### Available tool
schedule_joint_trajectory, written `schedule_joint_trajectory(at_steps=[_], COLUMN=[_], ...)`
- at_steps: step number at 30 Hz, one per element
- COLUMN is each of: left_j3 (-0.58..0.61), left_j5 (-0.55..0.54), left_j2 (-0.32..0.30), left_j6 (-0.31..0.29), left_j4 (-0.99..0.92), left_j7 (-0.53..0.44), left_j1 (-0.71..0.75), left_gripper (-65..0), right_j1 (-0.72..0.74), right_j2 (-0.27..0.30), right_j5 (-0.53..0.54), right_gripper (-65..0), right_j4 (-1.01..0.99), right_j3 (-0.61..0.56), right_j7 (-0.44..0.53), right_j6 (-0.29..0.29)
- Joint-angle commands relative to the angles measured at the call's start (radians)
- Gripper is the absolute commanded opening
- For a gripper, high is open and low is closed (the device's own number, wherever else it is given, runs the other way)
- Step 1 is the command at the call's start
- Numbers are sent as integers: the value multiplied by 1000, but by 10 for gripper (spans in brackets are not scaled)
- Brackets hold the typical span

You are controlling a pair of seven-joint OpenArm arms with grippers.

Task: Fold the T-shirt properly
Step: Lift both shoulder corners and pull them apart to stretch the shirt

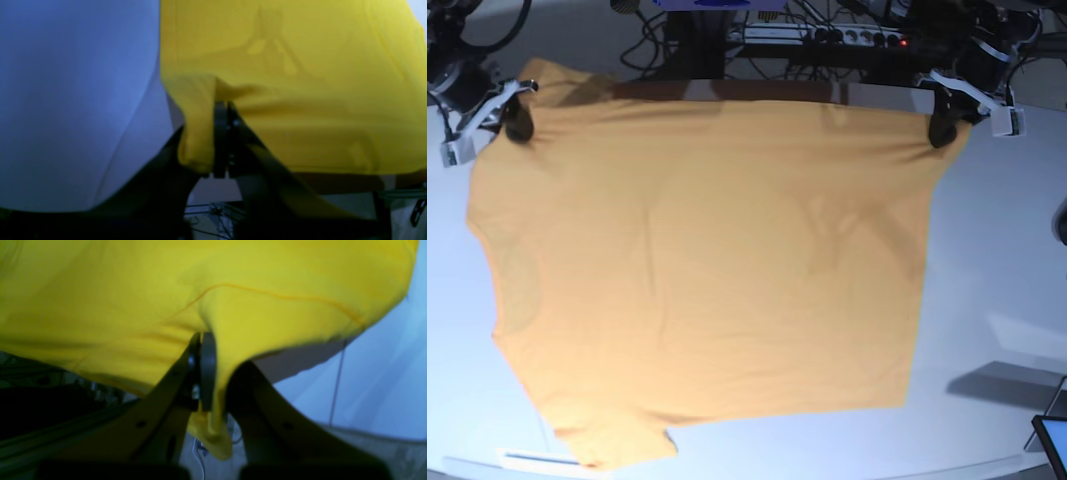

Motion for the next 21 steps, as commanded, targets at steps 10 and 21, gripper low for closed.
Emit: schedule_joint_trajectory(at_steps=[10,21], left_j3=[-14,-40], left_j5=[-10,-11], left_j2=[-1,-1], left_j6=[1,1], left_j4=[39,51], left_j7=[-33,-33], left_j1=[29,-6], left_gripper=[-650,-650], right_j1=[-13,53], right_j2=[48,60], right_j5=[115,148], right_gripper=[-647,-647], right_j4=[30,30], right_j3=[15,9], right_j7=[18,-14], right_j6=[-12,-80])
